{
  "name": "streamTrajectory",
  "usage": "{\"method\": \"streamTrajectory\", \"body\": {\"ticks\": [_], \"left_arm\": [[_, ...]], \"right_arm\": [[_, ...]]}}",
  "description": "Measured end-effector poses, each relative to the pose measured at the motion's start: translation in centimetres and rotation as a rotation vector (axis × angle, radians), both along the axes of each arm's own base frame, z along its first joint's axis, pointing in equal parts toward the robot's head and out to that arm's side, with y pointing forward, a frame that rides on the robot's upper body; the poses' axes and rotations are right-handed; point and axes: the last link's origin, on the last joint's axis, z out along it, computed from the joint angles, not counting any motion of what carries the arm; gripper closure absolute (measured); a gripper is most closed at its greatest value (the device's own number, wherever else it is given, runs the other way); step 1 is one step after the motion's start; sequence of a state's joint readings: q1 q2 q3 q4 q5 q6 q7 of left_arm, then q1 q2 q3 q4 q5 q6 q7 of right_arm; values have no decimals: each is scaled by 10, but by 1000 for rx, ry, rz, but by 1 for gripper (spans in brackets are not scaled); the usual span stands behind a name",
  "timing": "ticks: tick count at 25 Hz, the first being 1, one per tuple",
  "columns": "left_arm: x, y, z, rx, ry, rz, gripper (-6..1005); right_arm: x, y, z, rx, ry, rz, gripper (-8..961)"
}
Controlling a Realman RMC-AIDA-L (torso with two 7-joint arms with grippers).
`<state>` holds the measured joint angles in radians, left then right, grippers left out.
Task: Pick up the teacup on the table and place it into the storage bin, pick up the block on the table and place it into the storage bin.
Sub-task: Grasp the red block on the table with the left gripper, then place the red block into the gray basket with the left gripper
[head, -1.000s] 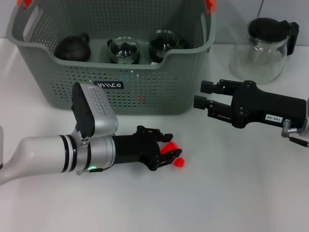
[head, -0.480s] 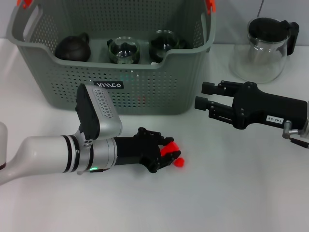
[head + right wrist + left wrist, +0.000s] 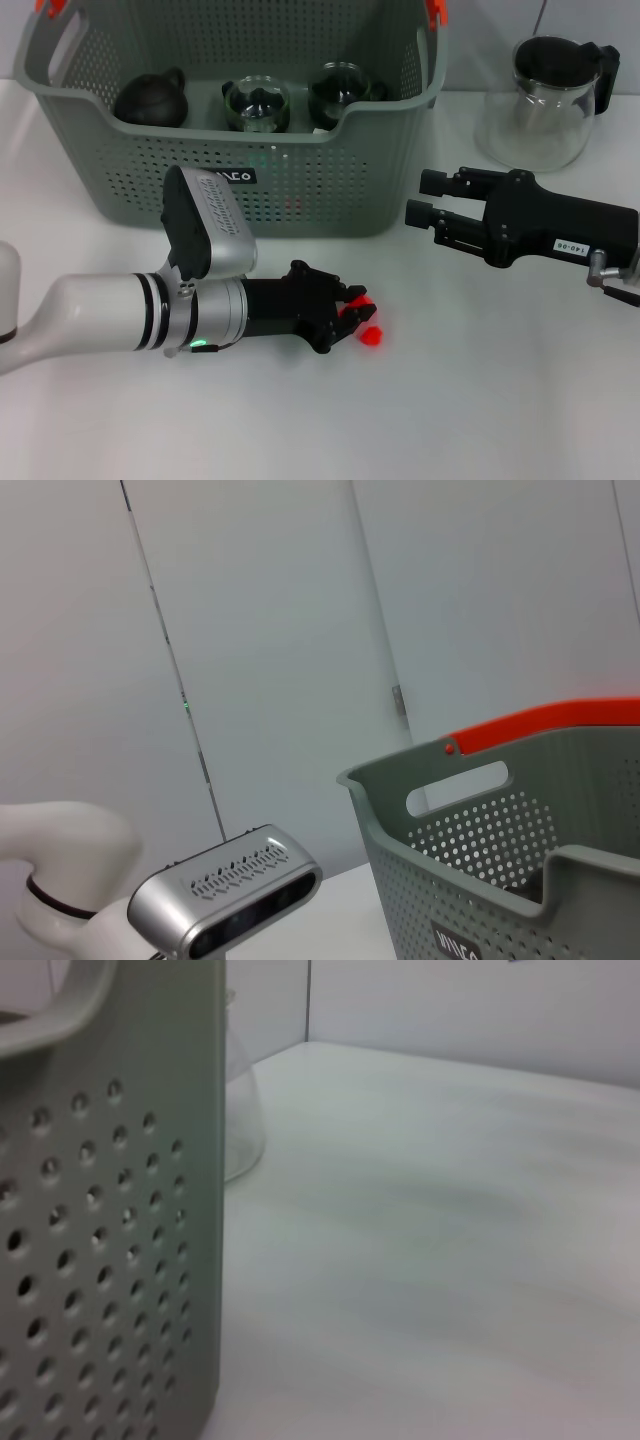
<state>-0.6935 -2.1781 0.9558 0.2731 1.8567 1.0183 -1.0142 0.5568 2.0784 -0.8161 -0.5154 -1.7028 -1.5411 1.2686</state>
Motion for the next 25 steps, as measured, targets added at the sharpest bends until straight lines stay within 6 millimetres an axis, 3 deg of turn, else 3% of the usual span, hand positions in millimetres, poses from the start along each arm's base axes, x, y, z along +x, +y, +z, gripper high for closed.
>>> {"method": "streamTrajectory", "body": {"ticks": [4, 8, 17, 25], "left_arm": [[2, -1, 8, -23, -40, 11, 812], [-7, -5, 34, -20, -87, 45, 812], [-28, -19, 113, 5, -216, 86, 811], [-11, -18, 199, 60, -485, -17, 811]], "right_arm": [[0, 0, 1, 0, -1, 1, 435], [0, 0, 1, 4, 2, -2, 435], [0, 1, 3, 10, 6, -4, 435], [1, 1, 3, 11, 5, -3, 435]]}}
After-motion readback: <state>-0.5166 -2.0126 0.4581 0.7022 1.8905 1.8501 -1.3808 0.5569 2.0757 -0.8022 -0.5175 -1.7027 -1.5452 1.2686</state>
